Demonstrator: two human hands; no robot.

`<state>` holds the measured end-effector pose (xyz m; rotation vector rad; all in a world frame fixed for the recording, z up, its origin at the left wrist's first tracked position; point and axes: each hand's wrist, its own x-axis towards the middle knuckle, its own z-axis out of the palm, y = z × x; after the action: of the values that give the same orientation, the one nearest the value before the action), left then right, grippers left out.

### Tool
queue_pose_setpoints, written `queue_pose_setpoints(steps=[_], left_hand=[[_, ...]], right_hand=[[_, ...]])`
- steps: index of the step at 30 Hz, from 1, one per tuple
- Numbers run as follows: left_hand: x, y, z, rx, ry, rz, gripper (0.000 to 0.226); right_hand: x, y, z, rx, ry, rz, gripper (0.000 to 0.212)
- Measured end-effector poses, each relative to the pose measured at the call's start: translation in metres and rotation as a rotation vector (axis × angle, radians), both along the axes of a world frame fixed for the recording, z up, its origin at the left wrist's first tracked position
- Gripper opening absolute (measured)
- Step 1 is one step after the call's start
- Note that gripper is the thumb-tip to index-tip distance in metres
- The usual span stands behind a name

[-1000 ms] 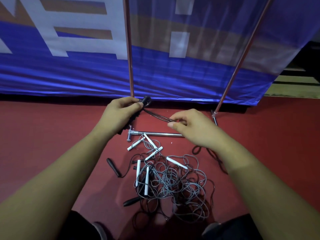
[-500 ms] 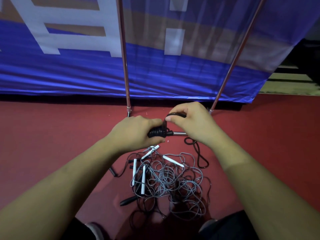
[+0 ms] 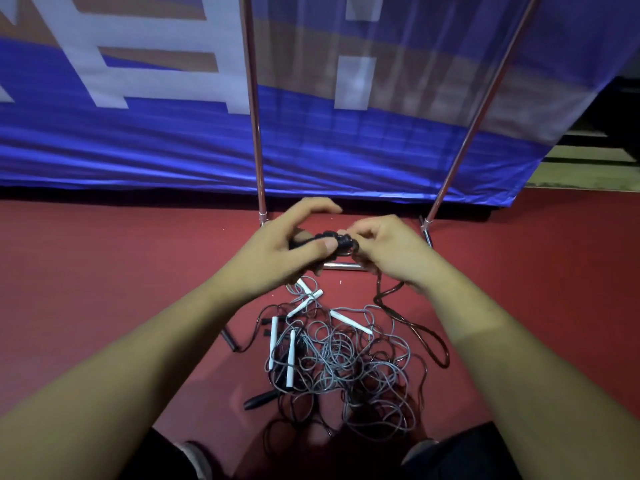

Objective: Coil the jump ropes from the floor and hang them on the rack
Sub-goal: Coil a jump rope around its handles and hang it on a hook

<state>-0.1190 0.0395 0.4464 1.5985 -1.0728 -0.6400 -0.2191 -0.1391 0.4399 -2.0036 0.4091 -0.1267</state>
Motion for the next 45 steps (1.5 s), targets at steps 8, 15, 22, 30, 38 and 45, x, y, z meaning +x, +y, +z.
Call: queue_pose_setpoints(steps=[8, 15, 22, 30, 38, 45], left_hand=[[0.018, -0.010, 0.001, -0.180, 0.781, 0.170, 0.032], [0.042, 0.000, 0.004, -0.136, 0.558, 0.375, 0.035], [0.050, 0.001, 0.007, -0.071, 0.316, 0.560, 0.022], [0.055, 0.002, -0.010, 0.285, -0.484, 0.557, 0.036], [0.041, -0.001, -0.021, 0.475, -0.911, 0.244, 0.055], [0.012, -0.009, -0.019, 0.476, -0.965, 0.089, 0.060]], right_hand=[[-0.001, 0.010, 0.002, 0.094, -0.051, 0.128, 0.022], [-0.002, 0.008, 0.004, 0.143, 0.006, 0.110, 0.020], [0.008, 0.022, 0.004, 0.134, -0.062, 0.105, 0.017], [0.003, 0.023, 0.004, 0.601, 0.044, 0.066, 0.024], [-0.001, 0.024, 0.004, 0.047, 0.040, 0.089, 0.020], [-0.002, 0.019, 0.016, 0.009, -0.118, 0.028, 0.013]])
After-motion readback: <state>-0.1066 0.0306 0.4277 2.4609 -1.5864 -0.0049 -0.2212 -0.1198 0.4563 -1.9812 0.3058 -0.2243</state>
